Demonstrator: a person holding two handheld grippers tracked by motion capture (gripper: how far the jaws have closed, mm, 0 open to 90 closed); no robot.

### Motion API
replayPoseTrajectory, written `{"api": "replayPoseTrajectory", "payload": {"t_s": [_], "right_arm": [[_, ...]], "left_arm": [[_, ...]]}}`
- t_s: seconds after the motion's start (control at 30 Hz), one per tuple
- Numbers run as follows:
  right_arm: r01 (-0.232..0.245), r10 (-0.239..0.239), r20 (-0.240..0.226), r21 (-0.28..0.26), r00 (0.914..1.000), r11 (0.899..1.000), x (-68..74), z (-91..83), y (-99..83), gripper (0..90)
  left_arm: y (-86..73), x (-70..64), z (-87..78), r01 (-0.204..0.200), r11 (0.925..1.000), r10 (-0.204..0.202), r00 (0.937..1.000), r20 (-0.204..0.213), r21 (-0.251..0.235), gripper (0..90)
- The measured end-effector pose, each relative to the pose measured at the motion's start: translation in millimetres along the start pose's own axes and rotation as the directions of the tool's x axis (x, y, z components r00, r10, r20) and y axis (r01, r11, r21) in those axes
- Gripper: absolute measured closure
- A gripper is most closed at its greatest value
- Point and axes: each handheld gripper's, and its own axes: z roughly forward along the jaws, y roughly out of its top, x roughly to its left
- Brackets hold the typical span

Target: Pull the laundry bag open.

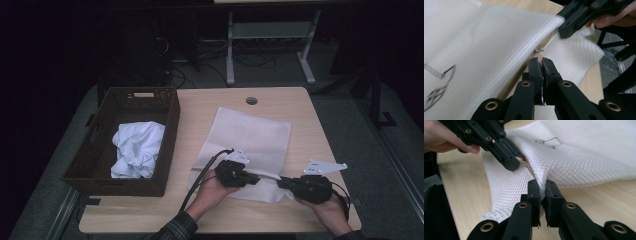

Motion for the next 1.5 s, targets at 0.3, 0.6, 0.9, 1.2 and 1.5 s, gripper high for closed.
{"api": "replayPoseTrajectory", "payload": {"t_s": [0.3,0.6,0.9,1.2,1.5], "right_arm": [[-0.006,0.006,-0.004,-0.01,1.0,1.0,-2.9,-3.5,-1.1,83.0],[-0.017,0.017,-0.008,-0.018,0.9998,1.0,0.0,-3.7,-0.4,83.5],[-0.067,0.067,-0.002,-0.041,0.9978,0.997,-7.5,-12.7,-5.1,83.9],[-0.047,0.048,0.029,-0.036,0.9984,0.998,-8.7,-16.8,-6.2,83.8],[-0.044,0.045,0.031,-0.022,0.9985,0.999,-10.4,-19.5,-11.2,83.7]], "left_arm": [[0.5,-1.1,-1.3,-0.014,0.9997,0.014,0.9998,0.013,-0.019,87.2],[-1.2,1.6,-3.3,-0.003,0.9995,0.003,1.0,0.008,-0.032,87.5],[-7.0,12.3,-12.4,0.053,0.9979,-0.054,0.9982,-0.025,-0.037,87.5],[-12.0,23.2,-19.8,0.087,0.9955,-0.088,0.9951,-0.044,-0.037,87.5],[-14.4,26.7,-24.4,0.061,0.9981,-0.061,0.9961,-0.064,-0.008,87.5]]}}
